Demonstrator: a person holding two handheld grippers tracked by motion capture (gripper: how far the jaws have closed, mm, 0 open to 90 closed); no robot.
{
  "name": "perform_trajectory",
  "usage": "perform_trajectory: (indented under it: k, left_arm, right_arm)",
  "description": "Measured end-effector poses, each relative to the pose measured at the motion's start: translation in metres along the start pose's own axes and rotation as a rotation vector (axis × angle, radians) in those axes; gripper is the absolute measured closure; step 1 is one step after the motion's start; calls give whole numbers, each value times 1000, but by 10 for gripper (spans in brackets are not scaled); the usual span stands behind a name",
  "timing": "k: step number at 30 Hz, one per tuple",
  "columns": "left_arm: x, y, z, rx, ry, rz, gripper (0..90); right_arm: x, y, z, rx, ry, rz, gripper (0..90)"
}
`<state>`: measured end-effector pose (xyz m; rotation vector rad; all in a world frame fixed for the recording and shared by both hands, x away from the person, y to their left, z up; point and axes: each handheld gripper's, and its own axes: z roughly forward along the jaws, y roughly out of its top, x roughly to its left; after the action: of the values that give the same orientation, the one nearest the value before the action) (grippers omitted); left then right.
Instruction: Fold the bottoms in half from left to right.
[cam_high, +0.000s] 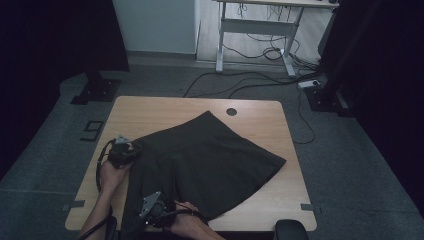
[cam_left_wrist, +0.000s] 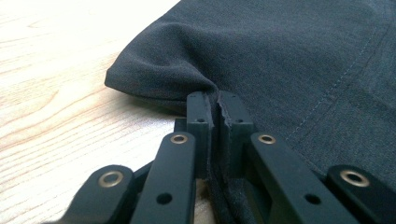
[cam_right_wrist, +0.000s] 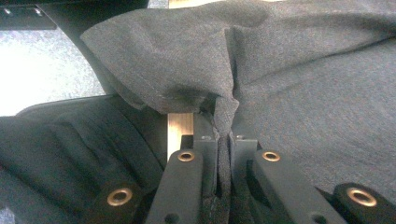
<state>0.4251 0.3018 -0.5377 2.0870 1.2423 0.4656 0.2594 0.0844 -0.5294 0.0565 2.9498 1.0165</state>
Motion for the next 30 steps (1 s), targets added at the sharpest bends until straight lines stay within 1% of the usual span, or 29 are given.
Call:
perform_trajectory:
  k: [1, 2, 3, 4, 5, 7, 8, 10, 11, 15, 19, 24, 25, 26, 30]
  left_arm:
    - [-2, 2, -1, 9, 14, 14, 854]
    - [-4, 5, -2, 11, 27, 30, 854]
    - [-6, 8, -4, 7, 36, 41, 856]
    - [-7, 11, -6, 0, 42, 48, 858]
    - [-8, 15, -9, -8, 47, 54, 858]
    - [-10, 25, -16, -30, 54, 65, 859]
    - [-11, 28, -18, -35, 55, 71, 859]
    - [-13, 38, -21, -45, 62, 88, 859]
    - [-14, 43, -22, -48, 67, 97, 859]
    - [-20, 63, -21, -67, 69, 110, 859]
    - [-29, 81, -15, -81, 68, 126, 859]
    - [-40, 104, -10, -99, 63, 148, 859]
    - [-45, 113, -9, -108, 63, 159, 859]
    - [-45, 113, -9, -108, 63, 159, 859]
    - [-55, 131, -8, -133, 58, 182, 859]
  right_arm:
    - [0, -1, -6, -16, -12, -6, 861]
    - [0, -1, -6, -16, -12, -6, 861]
    - [0, -1, -10, -25, -18, -3, 862]
    - [-3, 0, -21, -48, -33, 1, 863]
    - [-3, 0, -21, -48, -33, 1, 863]
    - [-6, 1, -33, -71, -54, 7, 863]
    - [-8, 1, -41, -77, -71, 11, 863]
    - [-13, -1, -52, -90, -89, 21, 863]
    - [-16, -2, -58, -96, -99, 35, 863]
    - [-29, -11, -81, -120, -139, 68, 863]
    - [-40, -24, -104, -144, -183, 118, 863]
    - [-50, -38, -128, -160, -233, 154, 864]
    - [-53, -43, -138, -167, -249, 166, 864]
    - [-53, -43, -138, -167, -249, 166, 864]
    - [-58, -53, -157, -177, -287, 184, 864]
